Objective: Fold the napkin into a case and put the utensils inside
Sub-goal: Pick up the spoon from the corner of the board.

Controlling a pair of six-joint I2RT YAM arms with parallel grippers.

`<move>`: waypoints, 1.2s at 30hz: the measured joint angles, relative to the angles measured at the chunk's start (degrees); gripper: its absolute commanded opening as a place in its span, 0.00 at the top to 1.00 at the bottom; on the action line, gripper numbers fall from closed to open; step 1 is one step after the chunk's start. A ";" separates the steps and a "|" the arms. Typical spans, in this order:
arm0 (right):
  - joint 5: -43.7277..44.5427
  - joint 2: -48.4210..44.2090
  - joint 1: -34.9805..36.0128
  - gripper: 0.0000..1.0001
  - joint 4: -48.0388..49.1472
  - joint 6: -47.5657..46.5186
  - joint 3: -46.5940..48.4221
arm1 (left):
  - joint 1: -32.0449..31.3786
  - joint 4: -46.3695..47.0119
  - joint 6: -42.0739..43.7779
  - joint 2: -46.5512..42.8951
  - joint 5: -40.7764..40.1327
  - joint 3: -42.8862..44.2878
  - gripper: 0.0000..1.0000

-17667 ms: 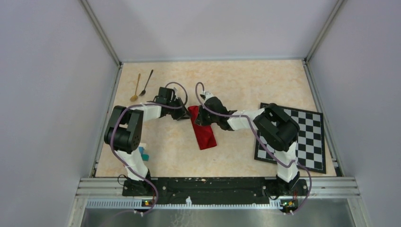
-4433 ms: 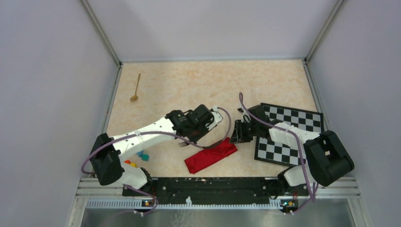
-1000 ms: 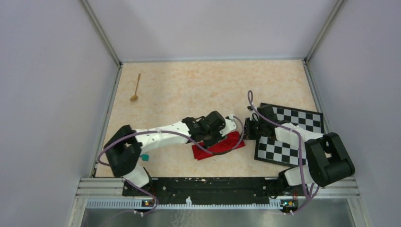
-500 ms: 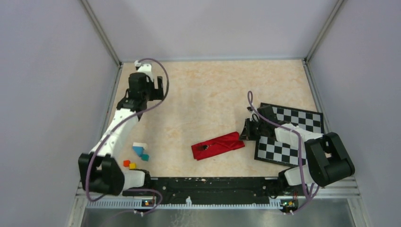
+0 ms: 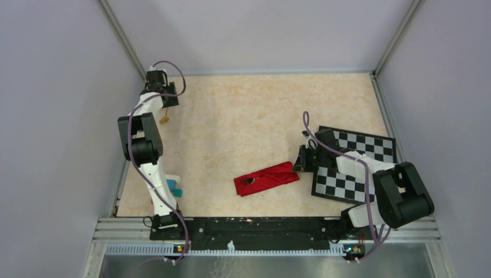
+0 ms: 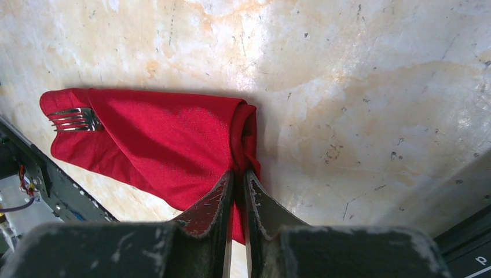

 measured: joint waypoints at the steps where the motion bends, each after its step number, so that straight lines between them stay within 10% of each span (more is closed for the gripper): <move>1: -0.02 0.00 0.00 0.89 0.00 0.00 0.00 | 0.02 -0.39 0.63 1.11 0.15 0.90 0.31; 9: -0.13 0.00 0.00 0.90 0.04 0.00 0.00 | 0.35 -4.39 5.42 9.01 1.88 8.66 0.31; 27: -0.48 0.00 0.00 0.87 0.24 -0.02 0.00 | 1.51 -7.41 6.23 11.56 3.78 10.80 0.99; 36: 0.11 0.00 0.00 0.81 0.24 -0.02 0.00 | -0.61 -8.04 7.02 6.27 3.43 3.63 1.00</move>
